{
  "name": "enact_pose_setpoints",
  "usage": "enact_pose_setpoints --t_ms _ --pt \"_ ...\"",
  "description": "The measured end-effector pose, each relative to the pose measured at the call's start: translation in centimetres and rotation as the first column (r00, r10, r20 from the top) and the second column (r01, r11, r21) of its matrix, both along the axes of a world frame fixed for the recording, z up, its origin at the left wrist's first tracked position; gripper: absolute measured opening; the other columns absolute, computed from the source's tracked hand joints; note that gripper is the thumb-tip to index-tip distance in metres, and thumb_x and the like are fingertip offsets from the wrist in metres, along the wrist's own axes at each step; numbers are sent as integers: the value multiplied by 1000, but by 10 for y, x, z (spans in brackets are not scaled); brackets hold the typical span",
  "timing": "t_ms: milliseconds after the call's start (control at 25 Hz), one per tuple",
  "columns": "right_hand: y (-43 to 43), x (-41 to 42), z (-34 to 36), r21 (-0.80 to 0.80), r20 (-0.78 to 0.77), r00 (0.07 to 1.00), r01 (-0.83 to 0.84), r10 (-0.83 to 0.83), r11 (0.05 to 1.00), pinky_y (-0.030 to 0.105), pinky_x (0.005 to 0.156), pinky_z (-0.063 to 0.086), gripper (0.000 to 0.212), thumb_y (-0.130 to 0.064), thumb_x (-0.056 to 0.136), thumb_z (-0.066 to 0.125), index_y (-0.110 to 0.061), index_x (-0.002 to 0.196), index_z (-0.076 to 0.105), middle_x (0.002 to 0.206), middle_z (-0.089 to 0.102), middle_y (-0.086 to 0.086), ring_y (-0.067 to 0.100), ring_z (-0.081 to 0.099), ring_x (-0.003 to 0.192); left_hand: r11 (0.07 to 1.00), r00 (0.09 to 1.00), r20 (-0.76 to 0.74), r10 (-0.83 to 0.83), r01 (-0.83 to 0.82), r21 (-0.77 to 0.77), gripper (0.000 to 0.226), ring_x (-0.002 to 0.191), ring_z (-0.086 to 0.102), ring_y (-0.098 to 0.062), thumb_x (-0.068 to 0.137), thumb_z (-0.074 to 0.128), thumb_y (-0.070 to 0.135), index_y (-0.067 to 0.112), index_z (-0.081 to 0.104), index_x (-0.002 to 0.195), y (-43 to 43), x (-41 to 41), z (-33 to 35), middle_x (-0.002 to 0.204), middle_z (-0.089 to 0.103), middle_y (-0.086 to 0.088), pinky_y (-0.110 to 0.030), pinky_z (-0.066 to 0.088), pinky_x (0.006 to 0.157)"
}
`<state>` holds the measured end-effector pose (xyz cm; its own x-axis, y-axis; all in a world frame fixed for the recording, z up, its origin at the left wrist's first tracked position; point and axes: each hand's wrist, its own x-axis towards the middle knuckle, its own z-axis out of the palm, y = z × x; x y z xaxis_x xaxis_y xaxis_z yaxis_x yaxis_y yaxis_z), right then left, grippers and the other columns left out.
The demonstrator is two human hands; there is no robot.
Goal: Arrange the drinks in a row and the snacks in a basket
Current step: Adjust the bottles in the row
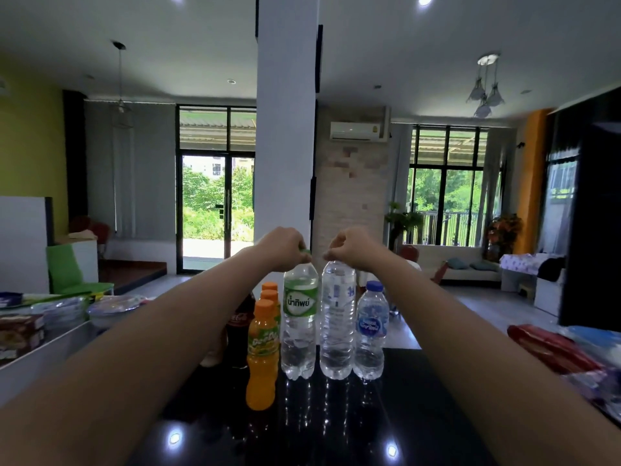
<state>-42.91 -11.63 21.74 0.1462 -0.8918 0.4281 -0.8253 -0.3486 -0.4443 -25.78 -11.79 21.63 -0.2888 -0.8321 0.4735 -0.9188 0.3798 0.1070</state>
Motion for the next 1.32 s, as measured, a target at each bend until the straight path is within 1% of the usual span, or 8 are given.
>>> enact_pose_setpoints --t_ms 200,520,600,720,920,1040,1240,1320 --pt "-1 -4 1 33 -1 999 -54 54 998 44 97 49 21 -15 90 64 -13 110 69 113 69 7 22 63 104 1000 1000 3 -17 17 2 35 94 62 -22 89 63 34 5 69 107 -2 2 -1 106 70 -9 -30 48 78" --pt "6 -9 -1 104 89 989 -130 121 986 43 95 50 47 14 87 40 -8 121 63 137 54 17 36 54 122 998 998 17 -57 57 9 34 94 62 -20 90 63 33 7 68 111 -3 2 0 108 69 -8 -26 43 75" --pt "7 -10 -2 99 85 989 -130 121 987 31 87 49 47 14 87 40 -8 122 62 140 51 17 29 54 121 997 997 7 -79 79 5 33 95 61 -19 90 62 32 8 67 112 -2 2 -1 110 68 -7 -26 43 76" --pt "8 -10 -7 78 111 988 -119 110 990 47 95 52 45 11 89 40 -9 123 62 137 54 15 39 56 118 996 996 0 -86 86 -27 34 98 61 -20 91 61 32 9 66 116 0 3 -6 114 67 -8 -26 43 78" --pt "14 -9 -14 7 124 990 -63 61 998 39 105 44 46 9 90 42 -8 129 59 137 57 11 24 53 124 994 992 -72 -103 100 -40 35 104 60 -22 94 57 28 7 61 122 8 4 -16 121 65 -9 -24 41 83" --pt "21 -11 -14 13 109 992 -71 69 997 30 89 48 44 4 93 46 -10 133 56 133 59 13 21 59 102 994 988 -110 -107 107 -2 40 108 60 -23 94 56 24 10 53 131 16 10 -18 124 63 -11 -26 42 84" --pt "61 29 -35 -401 -14 1000 -26 22 916 31 88 47 34 -6 89 54 -17 121 63 121 63 4 16 55 102 993 996 -65 -53 60 106 40 113 57 -21 93 56 12 14 52 132 27 55 -15 129 60 -8 -28 42 90" --pt "79 60 -61 -411 32 996 -60 80 910 29 83 47 26 -14 88 57 -21 112 64 115 63 0 11 52 98 973 997 -13 -74 75 216 37 110 56 -17 91 53 6 13 58 127 31 74 -22 127 61 -7 -28 43 91"
